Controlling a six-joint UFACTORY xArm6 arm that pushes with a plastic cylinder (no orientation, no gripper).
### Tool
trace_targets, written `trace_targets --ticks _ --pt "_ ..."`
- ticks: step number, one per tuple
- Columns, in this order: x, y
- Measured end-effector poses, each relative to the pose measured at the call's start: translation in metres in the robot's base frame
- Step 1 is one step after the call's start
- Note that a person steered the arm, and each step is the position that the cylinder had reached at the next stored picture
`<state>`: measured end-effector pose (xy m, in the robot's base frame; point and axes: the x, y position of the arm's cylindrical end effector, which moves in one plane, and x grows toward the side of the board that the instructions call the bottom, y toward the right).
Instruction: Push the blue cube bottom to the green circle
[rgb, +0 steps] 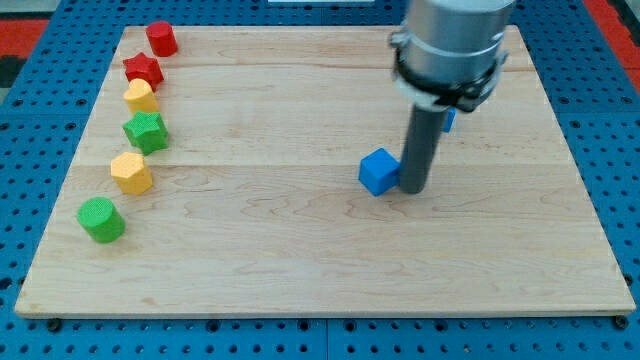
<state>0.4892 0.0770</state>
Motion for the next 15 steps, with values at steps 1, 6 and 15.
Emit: trace_targets --ticks 1,6,15 --pt "0.006 -0.031" --pt "-0.052 -0.095" --pt "0.029 -0.212"
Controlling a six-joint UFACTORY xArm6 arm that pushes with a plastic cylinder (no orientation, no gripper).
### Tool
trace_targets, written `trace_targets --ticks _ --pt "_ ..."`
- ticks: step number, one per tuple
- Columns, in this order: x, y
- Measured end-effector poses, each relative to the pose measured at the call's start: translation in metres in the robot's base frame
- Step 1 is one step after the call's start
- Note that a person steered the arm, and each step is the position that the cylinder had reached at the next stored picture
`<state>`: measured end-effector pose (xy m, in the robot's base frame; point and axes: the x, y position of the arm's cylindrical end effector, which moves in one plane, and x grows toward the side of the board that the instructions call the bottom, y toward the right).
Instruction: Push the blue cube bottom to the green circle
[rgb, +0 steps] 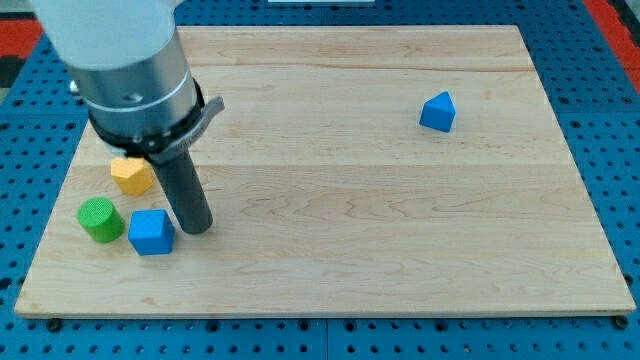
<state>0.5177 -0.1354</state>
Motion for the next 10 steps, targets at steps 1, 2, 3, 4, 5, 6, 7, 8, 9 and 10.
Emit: trace_targets --ticks 1,2,3,4,5,6,7,8,9,10 --pt "-0.031 -0.007" --pt "-0.024 -0.028" --pt "-0.006 -0.034" --pt "0.017 -0.030" --pt "0.034 -0.030" --pt "0.033 0.023" --pt "0.048 0.070" --pt "0.057 0.032" --pt "0.057 -0.024" --pt "0.058 -0.057"
